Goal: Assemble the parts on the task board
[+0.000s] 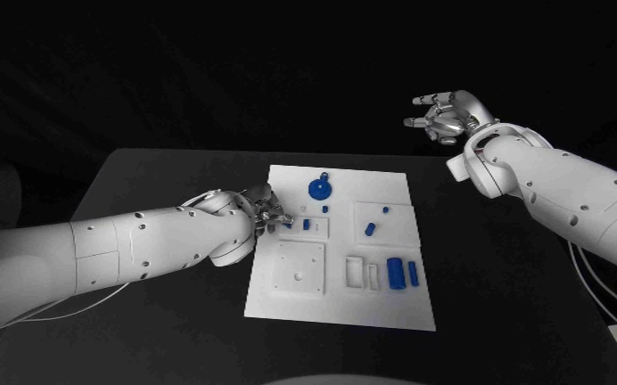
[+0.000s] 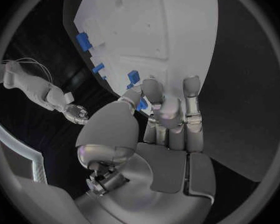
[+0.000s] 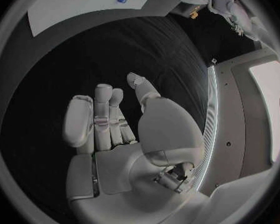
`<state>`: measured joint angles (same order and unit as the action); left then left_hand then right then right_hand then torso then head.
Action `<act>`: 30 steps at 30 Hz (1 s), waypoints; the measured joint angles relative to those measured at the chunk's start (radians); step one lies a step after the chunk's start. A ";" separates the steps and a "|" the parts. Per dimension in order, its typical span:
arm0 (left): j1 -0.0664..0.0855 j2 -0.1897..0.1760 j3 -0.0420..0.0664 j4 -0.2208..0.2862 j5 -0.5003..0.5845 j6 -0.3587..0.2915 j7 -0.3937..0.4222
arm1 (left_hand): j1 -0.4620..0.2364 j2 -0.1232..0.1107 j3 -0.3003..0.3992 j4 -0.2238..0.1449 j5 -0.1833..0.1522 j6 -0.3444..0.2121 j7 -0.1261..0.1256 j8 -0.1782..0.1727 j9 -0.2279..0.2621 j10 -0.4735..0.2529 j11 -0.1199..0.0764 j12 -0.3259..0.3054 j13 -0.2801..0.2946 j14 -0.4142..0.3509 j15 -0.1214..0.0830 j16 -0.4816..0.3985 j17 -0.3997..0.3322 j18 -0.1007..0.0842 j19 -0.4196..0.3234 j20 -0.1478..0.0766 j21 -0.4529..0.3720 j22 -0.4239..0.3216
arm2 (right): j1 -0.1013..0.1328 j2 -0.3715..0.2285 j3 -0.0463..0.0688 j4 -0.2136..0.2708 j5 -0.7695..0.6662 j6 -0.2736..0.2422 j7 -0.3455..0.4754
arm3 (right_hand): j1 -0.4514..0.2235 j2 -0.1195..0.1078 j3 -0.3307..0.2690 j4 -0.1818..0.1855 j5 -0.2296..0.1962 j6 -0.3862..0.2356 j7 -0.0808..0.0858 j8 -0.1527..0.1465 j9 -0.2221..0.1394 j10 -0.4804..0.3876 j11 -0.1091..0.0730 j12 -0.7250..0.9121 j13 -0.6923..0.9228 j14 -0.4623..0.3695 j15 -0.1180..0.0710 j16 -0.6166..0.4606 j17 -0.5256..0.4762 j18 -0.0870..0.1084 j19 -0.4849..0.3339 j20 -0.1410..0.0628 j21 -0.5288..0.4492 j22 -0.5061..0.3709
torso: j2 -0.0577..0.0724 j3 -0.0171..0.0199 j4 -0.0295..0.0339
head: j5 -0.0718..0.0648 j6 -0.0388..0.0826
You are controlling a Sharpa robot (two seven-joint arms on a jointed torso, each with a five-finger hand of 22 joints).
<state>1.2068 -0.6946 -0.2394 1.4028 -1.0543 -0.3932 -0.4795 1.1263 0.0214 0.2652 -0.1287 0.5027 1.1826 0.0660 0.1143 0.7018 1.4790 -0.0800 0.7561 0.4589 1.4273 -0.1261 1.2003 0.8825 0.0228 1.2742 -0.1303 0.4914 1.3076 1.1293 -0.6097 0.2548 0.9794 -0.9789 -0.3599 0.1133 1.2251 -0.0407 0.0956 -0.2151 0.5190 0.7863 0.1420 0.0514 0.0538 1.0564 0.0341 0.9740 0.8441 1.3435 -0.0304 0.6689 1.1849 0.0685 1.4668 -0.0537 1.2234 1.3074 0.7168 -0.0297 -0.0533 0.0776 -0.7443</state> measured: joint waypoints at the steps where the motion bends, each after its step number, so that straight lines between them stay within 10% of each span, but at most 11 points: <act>1: 0.000 0.001 0.000 -0.001 -0.001 0.000 0.000 | -0.002 0.002 0.000 0.000 0.000 0.000 0.000 0.001 0.002 0.000 0.000 0.000 0.000 0.000 0.000 0.000 -0.001 0.000 0.000 0.000 0.000 0.000 | 0.000 0.000 0.000 0.000 0.000 0.000 0.000 | 0.000 0.000 0.000 0.000 0.000 0.000 0.000 0.000 0.000 0.000 0.000 0.000 0.000 0.000 0.000 0.000 0.000 0.000 0.000 0.000 0.000 0.000 | 0.000 0.0001 0.0000 | 0.000 0.001; 30: -0.002 0.011 0.002 -0.007 -0.021 0.018 0.001 | -0.004 0.004 0.002 0.002 -0.004 0.000 0.000 -0.002 0.075 0.003 0.004 0.000 -0.002 0.001 0.002 -0.005 -0.008 0.000 0.000 0.000 0.000 0.000 | -0.003 -0.002 0.000 0.000 0.000 0.002 -0.002 | 0.000 0.000 0.007 0.001 0.005 0.000 0.000 0.000 0.000 0.000 0.000 0.000 0.000 0.000 0.000 0.000 0.000 0.000 0.000 0.000 0.000 0.000 | 0.000 0.0008 -0.0002 | 0.000 -0.003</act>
<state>1.2049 -0.6839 -0.2378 1.3957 -1.0749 -0.3756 -0.4788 1.1223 0.0254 0.2676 -0.1266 0.4983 1.1827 0.0661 0.1120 0.7766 1.4822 -0.0764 0.7561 0.4567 1.4286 -0.1241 1.1955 0.8741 0.0228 1.2742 -0.1303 0.4914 1.3075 1.1260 -0.6118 0.2548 0.9790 -0.9789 -0.3578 0.1118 1.2252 -0.0407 0.1027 -0.2141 0.5238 0.7864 0.1420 0.0514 0.0537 1.0564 0.0341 0.9740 0.8441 1.3435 -0.0304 0.6689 1.1849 0.0685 1.4668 -0.0537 1.2234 1.3074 0.7170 -0.0290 -0.0535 0.0776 -0.7471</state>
